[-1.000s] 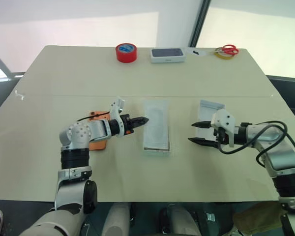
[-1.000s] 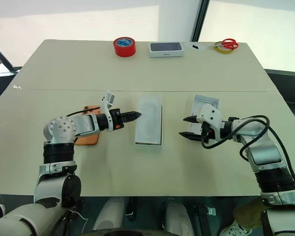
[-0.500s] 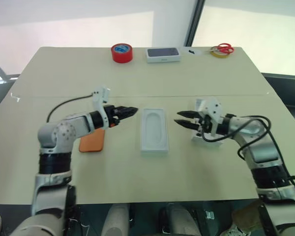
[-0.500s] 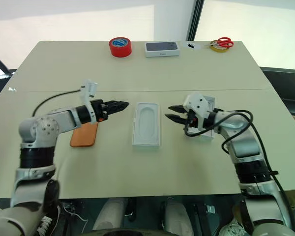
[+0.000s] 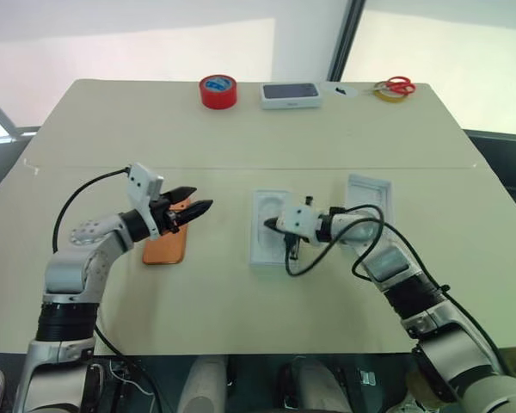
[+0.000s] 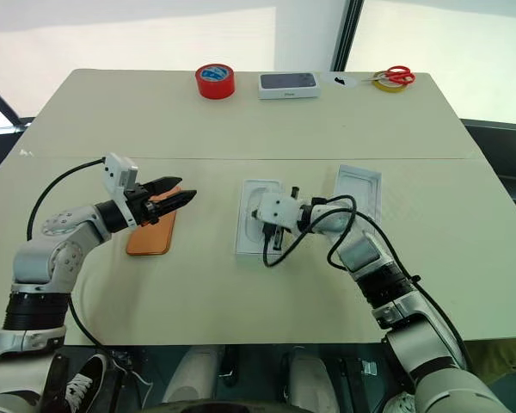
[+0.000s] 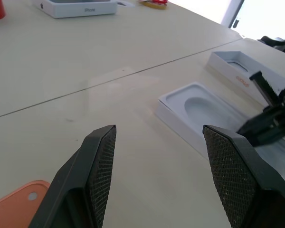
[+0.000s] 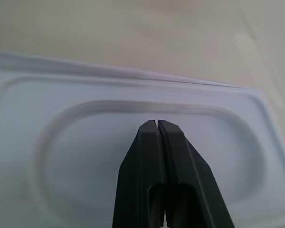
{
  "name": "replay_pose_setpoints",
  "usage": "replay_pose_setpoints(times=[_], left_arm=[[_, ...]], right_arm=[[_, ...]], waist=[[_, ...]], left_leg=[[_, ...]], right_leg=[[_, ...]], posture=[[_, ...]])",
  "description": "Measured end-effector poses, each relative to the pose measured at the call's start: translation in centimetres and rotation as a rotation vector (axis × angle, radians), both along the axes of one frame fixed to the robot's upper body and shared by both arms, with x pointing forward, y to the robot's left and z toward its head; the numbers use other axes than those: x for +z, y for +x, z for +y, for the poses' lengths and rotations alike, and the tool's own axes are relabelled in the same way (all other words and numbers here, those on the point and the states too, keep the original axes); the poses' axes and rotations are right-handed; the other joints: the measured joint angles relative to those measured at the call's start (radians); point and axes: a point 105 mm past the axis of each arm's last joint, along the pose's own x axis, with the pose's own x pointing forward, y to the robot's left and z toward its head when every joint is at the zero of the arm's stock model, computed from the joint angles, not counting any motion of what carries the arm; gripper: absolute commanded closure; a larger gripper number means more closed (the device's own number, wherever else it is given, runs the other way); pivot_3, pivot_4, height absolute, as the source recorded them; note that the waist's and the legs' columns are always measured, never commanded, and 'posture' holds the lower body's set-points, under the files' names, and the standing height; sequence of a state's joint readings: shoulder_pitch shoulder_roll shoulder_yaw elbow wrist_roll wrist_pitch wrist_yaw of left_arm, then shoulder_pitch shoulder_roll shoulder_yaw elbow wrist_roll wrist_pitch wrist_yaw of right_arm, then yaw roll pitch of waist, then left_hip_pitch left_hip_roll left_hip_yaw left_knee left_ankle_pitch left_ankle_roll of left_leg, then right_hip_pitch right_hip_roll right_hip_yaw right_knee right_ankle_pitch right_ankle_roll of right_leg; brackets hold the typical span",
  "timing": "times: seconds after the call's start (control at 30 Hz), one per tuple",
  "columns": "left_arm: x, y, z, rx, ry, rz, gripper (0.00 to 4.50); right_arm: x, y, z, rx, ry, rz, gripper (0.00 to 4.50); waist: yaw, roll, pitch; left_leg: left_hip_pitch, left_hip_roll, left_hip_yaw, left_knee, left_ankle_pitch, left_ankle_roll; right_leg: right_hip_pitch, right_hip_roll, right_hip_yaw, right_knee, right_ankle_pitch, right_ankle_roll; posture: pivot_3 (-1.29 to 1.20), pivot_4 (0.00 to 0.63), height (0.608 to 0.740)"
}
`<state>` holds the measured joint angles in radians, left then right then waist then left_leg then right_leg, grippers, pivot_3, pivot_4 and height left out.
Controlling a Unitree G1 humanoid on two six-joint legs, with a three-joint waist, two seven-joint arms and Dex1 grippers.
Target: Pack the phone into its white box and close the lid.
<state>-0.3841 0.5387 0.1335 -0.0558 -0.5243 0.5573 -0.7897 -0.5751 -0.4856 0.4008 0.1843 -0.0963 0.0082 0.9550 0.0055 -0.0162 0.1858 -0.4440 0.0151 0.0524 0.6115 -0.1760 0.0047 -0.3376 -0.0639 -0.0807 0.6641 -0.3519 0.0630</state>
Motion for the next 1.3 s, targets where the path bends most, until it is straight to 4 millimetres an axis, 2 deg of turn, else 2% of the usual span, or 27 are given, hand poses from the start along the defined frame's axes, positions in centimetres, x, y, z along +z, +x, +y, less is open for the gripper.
replay_pose_setpoints(times=[0.13, 0.2, 0.33, 0.4, 0.53, 0.63, 0.7, 0.8, 0.9, 0.97, 1.13, 1.3], left_arm=[[-0.3, -0.2, 0.2, 0.013, -0.003, 0.008, 1.44], [-0.3, -0.2, 0.3, 0.021, -0.002, 0.011, 1.44], [-1.1, 0.3, 0.7, 0.059, -0.027, 0.113, 1.44], [-1.5, 0.2, 1.4, 0.073, -0.054, 0.195, 1.44], [-2.3, 0.3, 4.2, 0.158, -0.072, 0.316, 1.44], [-2.4, 0.8, 7.9, 0.285, -0.164, 0.433, 1.44], [-1.8, 1.1, 9.6, 0.347, -0.204, 0.445, 1.44], [-1.8, 0.8, 11.1, 0.395, -0.238, 0.498, 1.44], [-3.0, 0.0, 11.5, 0.403, -0.205, 0.586, 1.44], [-3.7, -0.7, 11.1, 0.38, -0.189, 0.639, 1.44], [-3.8, -1.4, 11.0, 0.354, -0.126, 0.666, 1.44], [-4.2, -1.6, 10.0, 0.304, -0.155, 0.701, 1.44]], right_arm=[[-0.2, -2.1, 0.2, 0.09, 0.009, 0.103, 4.44], [-0.1, -2.1, 0.3, 0.094, 0.012, 0.107, 4.44], [0.3, -0.1, 0.7, 0.022, 0.032, 0.027, 4.44], [1.6, 1.4, 1.0, -0.041, 0.09, -0.019, 4.44], [5.6, 3.5, 2.0, -0.12, 0.239, -0.089, 4.44], [8.5, 3.9, 4.7, -0.117, 0.337, -0.108, 4.44], [9.2, 3.7, 6.8, -0.098, 0.351, -0.125, 4.44], [8.2, 3.0, 10.1, -0.053, 0.312, -0.087, 4.44], [6.2, 2.2, 12.9, 0.002, 0.205, -0.064, 4.44], [4.4, 1.9, 13.6, 0.03, 0.109, -0.076, 4.44], [0.9, 1.7, 13.8, 0.04, -0.04, -0.056, 4.44], [0.4, 1.5, 14.0, 0.049, -0.068, -0.064, 4.44]], waist=[[-0.004, 0.0, 0.0], [-0.007, 0.0, 0.0], [-0.016, 0.0, 0.0], [-0.019, 0.0, 0.0], [-0.024, 0.0, 0.0], [-0.024, -0.001, 0.0], [-0.024, -0.001, 0.0], [-0.021, -0.001, 0.0], [-0.022, -0.002, 0.0], [-0.019, -0.003, -0.001], [-0.026, -0.004, -0.001], [-0.025, -0.003, -0.002]], left_leg=[[0.002, 0.0, 0.0, 0.0, -0.002, 0.003], [0.002, 0.0, -0.001, 0.0, -0.002, 0.003], [0.002, 0.0, -0.001, 0.0, -0.002, 0.003], [0.001, 0.0, -0.001, 0.0, 0.001, -0.001], [0.002, 0.001, -0.001, -0.001, 0.002, -0.003], [0.002, 0.001, -0.001, 0.0, 0.002, -0.003], [0.001, 0.001, -0.001, 0.0, 0.002, -0.003], [0.001, 0.0, -0.001, 0.0, 0.002, -0.003], [0.002, 0.0, 0.0, 0.0, 0.002, -0.004], [0.001, 0.0, -0.001, 0.0, 0.002, -0.004], [0.002, 0.0, -0.001, -0.001, 0.0, -0.007], [0.002, 0.0, -0.001, -0.002, 0.0, -0.007]], right_leg=[[0.002, 0.0, 0.0, 0.001, 0.0, 0.0], [0.001, 0.0, 0.0, 0.001, 0.0, 0.0], [0.001, 0.0, 0.0, 0.001, 0.0, 0.0], [0.0, 0.001, 0.0, 0.002, 0.0, 0.0], [0.0, 0.002, 0.0, 0.002, 0.0, 0.0], [-0.001, 0.002, 0.0, 0.003, 0.0, 0.0], [-0.001, 0.002, 0.0, 0.003, 0.0, 0.0], [-0.001, 0.002, 0.0, 0.003, 0.0, 0.0], [-0.004, 0.001, 0.0, 0.003, 0.0, 0.0], [-0.005, 0.001, 0.0, 0.003, 0.0, 0.0], [-0.005, 0.001, 0.001, 0.003, 0.0, 0.0], [-0.005, 0.001, 0.001, 0.003, 0.0, 0.0]], posture=[[0.0, 0.15, 0.74], [0.0, 0.15, 0.74], [0.0, 0.15, 0.74], [0.0, 0.15, 0.74], [0.0, 0.15, 0.74], [0.0, 0.15, 0.74], [0.0, 0.15, 0.74], [0.0, 0.15, 0.74], [0.0, 0.15, 0.74], [0.0, 0.15, 0.74], [0.0, 0.15, 0.74], [0.0, 0.15, 0.74]])
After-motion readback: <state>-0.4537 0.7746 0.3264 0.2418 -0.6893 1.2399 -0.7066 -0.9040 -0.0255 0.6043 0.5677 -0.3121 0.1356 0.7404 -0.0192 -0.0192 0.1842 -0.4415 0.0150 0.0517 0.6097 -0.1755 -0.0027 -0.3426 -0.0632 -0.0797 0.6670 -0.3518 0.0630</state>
